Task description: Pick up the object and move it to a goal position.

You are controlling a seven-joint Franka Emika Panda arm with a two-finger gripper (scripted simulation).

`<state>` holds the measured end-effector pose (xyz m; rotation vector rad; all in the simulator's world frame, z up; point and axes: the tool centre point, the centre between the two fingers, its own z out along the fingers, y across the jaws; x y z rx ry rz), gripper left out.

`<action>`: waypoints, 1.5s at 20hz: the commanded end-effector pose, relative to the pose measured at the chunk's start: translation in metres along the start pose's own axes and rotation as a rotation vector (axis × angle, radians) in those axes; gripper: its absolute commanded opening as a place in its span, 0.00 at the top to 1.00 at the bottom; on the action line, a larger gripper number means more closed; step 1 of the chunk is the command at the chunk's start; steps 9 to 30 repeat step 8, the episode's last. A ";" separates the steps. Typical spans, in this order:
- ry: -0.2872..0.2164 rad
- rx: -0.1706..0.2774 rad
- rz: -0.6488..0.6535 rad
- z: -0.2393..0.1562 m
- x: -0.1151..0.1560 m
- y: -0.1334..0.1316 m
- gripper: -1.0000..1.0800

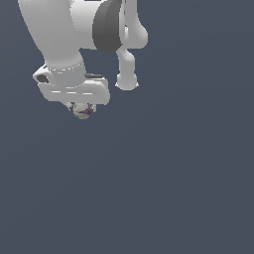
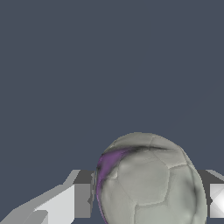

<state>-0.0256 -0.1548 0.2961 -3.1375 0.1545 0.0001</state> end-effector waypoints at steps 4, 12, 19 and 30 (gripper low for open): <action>0.000 0.000 -0.001 -0.010 0.002 0.005 1.00; 0.000 0.000 -0.001 -0.008 0.002 0.004 1.00; 0.000 0.000 -0.001 -0.008 0.002 0.004 1.00; 0.000 0.000 -0.001 -0.008 0.002 0.004 1.00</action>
